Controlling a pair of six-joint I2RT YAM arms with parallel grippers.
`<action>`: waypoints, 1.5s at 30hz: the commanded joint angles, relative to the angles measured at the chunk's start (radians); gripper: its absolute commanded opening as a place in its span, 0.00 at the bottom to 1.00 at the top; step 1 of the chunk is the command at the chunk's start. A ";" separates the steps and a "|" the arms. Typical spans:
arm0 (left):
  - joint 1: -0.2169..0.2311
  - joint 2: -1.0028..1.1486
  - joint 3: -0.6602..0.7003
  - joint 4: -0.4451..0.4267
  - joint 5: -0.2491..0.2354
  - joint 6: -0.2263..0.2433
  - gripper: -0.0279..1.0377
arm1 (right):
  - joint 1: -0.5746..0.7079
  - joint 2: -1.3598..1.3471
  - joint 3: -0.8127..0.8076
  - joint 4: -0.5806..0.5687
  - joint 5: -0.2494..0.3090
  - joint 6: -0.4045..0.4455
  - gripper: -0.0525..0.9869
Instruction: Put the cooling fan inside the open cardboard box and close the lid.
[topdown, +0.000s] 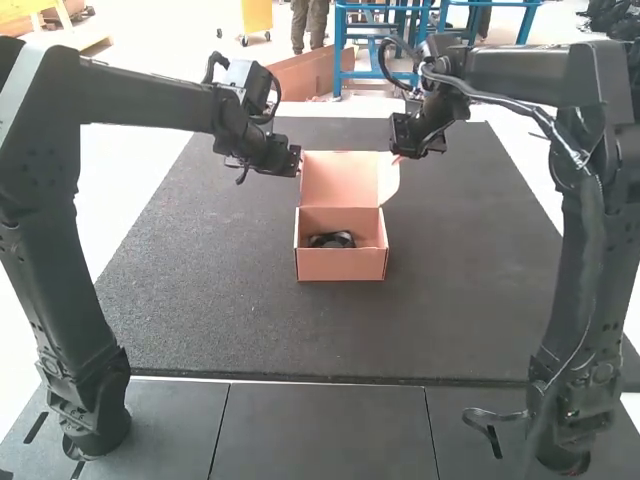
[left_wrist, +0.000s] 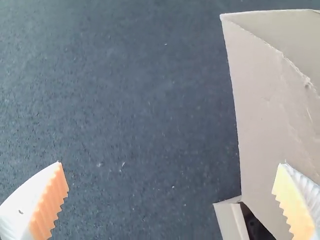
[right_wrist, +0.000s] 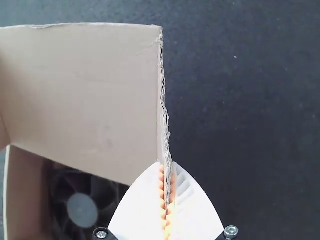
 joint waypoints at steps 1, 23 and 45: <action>-0.019 -0.034 0.037 -0.009 -0.006 0.003 0.94 | -0.005 -0.067 -0.024 -0.009 -0.020 -0.006 0.04; -0.036 -0.102 0.020 -0.095 -0.033 0.014 0.94 | 0.024 -0.142 -0.126 -0.032 -0.085 -0.003 0.04; -0.051 -0.148 -0.055 -0.161 0.013 0.005 0.94 | 0.030 -0.167 -0.161 -0.114 -0.180 -0.019 0.04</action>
